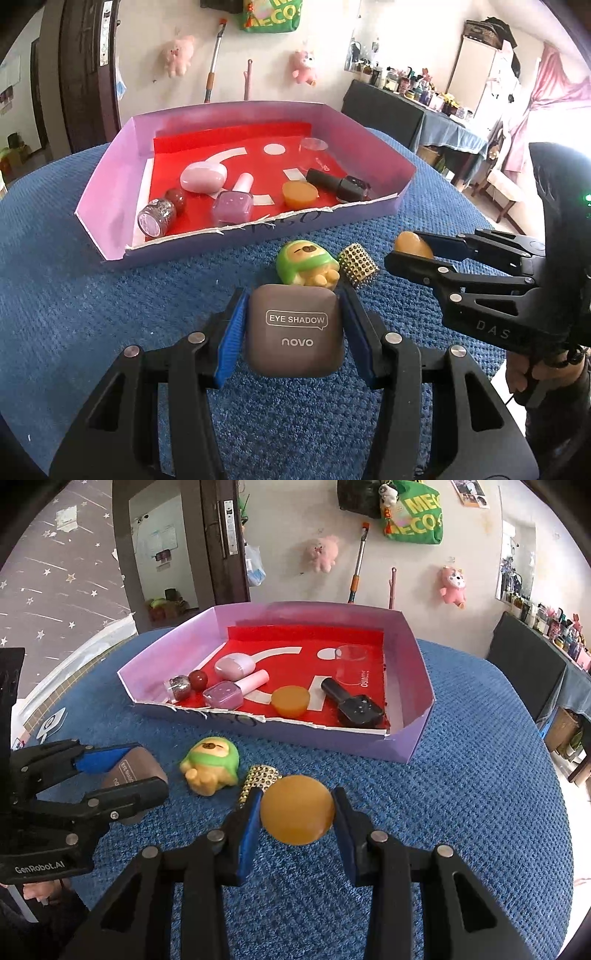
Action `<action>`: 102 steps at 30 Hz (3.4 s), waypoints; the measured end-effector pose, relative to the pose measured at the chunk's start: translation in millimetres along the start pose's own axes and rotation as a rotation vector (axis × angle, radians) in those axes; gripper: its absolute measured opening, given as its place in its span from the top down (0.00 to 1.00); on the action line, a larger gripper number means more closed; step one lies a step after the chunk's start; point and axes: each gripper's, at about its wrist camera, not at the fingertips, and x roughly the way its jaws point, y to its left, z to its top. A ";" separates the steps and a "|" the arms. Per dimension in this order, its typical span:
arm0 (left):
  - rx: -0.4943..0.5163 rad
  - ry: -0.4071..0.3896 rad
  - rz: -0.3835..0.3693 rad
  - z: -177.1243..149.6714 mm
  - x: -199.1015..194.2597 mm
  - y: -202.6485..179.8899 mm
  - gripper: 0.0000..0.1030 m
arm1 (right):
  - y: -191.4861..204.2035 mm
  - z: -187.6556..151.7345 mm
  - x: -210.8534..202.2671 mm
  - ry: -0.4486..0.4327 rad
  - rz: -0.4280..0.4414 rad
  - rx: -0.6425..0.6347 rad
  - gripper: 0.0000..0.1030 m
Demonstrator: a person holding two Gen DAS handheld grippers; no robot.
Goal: Organize rigid objects
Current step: 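Grasp the orange sponge with the right tool while the left tool grasps the brown eye shadow compact, then carry the sponge and compact into the pink box and open both tools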
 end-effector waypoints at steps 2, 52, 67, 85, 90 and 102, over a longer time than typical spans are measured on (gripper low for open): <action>0.000 0.002 -0.002 0.0 -0.8 0.1 0.53 | 0.9 -1.7 0.3 0.002 0.002 -0.001 0.61; -0.018 -0.009 -0.076 106.9 4.7 36.2 0.53 | -17.0 100.1 13.4 -0.024 0.071 -0.032 0.61; 0.057 0.161 -0.162 160.8 93.8 47.4 0.53 | -49.0 185.3 84.5 0.082 0.062 -0.043 0.61; 0.080 0.282 -0.130 177.1 166.6 47.5 0.53 | -63.6 207.1 177.8 0.310 -0.075 -0.027 0.61; 0.070 0.303 -0.106 176.7 178.2 52.4 0.53 | -64.3 207.5 184.6 0.342 -0.089 -0.029 0.61; 0.063 0.299 -0.085 175.4 184.1 53.6 0.53 | -61.8 205.5 191.6 0.369 -0.104 -0.044 0.61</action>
